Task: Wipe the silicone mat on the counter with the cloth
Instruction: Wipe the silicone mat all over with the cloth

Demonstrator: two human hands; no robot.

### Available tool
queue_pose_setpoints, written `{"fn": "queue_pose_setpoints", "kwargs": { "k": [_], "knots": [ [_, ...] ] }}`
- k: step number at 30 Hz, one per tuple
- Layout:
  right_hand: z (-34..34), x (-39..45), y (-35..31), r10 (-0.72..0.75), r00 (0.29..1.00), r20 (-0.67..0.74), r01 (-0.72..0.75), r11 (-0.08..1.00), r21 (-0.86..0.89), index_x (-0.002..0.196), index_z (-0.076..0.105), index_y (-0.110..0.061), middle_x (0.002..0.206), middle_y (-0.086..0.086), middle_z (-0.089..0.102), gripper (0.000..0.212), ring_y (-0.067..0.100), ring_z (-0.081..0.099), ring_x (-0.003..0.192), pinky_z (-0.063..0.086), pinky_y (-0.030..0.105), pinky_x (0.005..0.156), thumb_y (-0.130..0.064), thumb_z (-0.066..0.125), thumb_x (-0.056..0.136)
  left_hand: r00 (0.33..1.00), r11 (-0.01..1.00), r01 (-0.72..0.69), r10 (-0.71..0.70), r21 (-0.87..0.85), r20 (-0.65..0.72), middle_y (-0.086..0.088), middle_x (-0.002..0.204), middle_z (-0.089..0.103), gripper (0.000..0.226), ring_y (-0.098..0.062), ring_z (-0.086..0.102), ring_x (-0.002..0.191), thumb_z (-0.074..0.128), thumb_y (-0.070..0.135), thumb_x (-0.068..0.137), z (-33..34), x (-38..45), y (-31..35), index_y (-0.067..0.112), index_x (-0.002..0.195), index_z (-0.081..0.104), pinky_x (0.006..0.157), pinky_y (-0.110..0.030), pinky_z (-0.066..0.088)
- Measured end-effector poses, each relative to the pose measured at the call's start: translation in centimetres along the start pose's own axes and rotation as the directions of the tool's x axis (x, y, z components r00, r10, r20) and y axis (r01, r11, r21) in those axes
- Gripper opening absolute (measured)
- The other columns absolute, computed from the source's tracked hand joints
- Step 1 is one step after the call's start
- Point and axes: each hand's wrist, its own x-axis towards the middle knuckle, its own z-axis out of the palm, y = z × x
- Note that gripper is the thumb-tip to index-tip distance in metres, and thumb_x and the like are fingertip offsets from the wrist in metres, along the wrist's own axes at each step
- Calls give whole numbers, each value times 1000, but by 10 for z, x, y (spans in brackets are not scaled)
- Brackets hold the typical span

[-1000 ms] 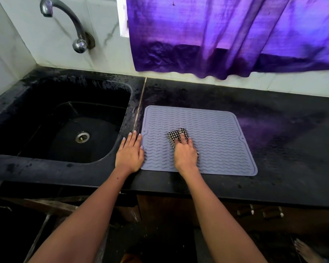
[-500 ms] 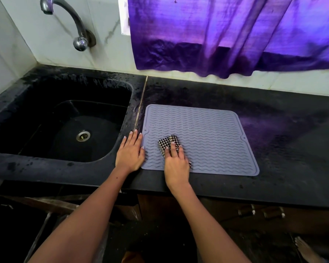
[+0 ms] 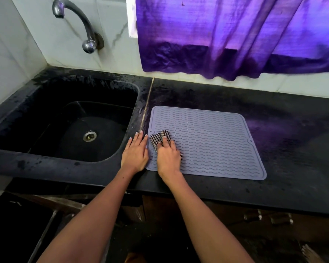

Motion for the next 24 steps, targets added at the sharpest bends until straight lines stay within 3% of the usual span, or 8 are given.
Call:
{"fn": "queue_pose_setpoints", "kwargs": {
  "k": [3,5,8,10,15,19,24],
  "knots": [
    [4,-1,3,-29,999,35,31,999,-44,142,36,-8,156,10,20,45,34,19,142,32,48,108,-6,38,97,1000,1000,2,-2,-1,6,-5,160,8,51,-15,4,148,25,25,101,0,-1,-1,15,151,16,120,-32,-2],
    [-2,0,5,-39,997,60,41,998,-37,138,42,-7,155,10,24,43,34,23,140,36,48,106,-4,42,95,1000,1000,4,-4,1,9,-5,160,7,51,-16,4,148,24,27,101,0,-2,-1,15,151,16,121,-32,-2],
    [-20,14,3,48,996,76,-52,998,45,121,55,-2,133,17,51,32,36,48,122,46,43,91,0,48,90,1000,1000,3,-3,5,12,-5,160,6,52,-16,2,148,23,30,101,-1,-1,0,15,151,15,121,-33,-2],
    [-28,23,1,101,995,20,-102,990,101,119,56,0,121,17,59,31,36,54,112,48,43,85,3,49,89,1000,1000,2,-2,8,12,-5,160,6,53,-15,2,148,24,31,101,0,-1,-1,15,151,14,121,-33,-2],
    [-16,34,-1,4,1000,-2,-4,1000,22,119,59,-2,149,9,37,33,34,37,131,42,45,99,5,50,88,1000,1000,8,-8,22,4,-5,160,7,53,-15,3,148,24,31,101,2,-1,-1,16,151,15,121,-34,-1],
    [-1,35,3,-33,999,29,35,998,-54,135,46,-8,155,9,25,44,34,24,140,34,47,106,-2,47,91,1000,1000,10,-10,28,6,-5,160,6,53,-16,3,148,24,30,101,2,0,0,15,151,15,121,-34,-2],
    [-1,34,7,-53,998,28,54,997,-62,138,42,-8,155,7,24,46,33,23,141,34,47,108,-2,45,93,1000,1000,9,-9,30,16,-5,160,6,53,-16,3,148,24,30,101,0,-1,0,16,151,14,120,-33,-2]
  ]
}}
